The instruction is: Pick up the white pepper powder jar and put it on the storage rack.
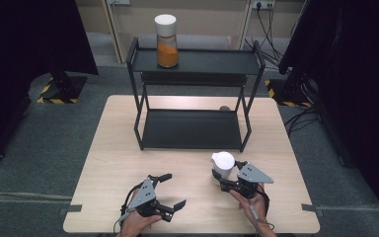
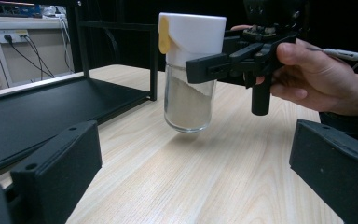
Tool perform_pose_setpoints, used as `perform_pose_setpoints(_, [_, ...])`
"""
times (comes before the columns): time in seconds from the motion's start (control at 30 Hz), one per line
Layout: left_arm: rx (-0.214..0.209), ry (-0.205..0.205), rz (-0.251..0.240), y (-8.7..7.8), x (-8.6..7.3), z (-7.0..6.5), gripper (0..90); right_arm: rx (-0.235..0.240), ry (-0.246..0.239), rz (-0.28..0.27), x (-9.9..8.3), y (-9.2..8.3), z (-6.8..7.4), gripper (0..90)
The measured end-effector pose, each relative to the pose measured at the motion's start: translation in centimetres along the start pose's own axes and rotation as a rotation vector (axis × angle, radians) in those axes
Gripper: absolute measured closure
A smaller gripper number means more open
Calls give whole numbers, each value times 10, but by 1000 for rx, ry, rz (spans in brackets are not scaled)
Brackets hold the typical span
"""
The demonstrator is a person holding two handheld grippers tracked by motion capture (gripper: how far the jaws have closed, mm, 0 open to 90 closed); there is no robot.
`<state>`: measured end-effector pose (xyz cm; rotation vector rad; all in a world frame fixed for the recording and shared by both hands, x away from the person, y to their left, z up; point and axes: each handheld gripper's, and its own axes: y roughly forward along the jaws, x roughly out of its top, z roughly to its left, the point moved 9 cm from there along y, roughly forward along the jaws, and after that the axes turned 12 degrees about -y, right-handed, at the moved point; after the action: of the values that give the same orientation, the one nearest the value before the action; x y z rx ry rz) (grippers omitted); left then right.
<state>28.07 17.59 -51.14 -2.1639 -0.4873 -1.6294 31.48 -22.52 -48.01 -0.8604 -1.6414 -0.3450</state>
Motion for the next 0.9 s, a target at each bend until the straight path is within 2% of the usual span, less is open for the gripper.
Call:
perform_pose_setpoints(0.37, [2, -1, 2, 0, 0, 1, 17, 24, 5, -4, 12, -3, -5, 306])
perform_pose_setpoints(0.9, [6, -7, 0, -1, 0, 2, 17, 54, -12, -47, 58, -7, -31, 306])
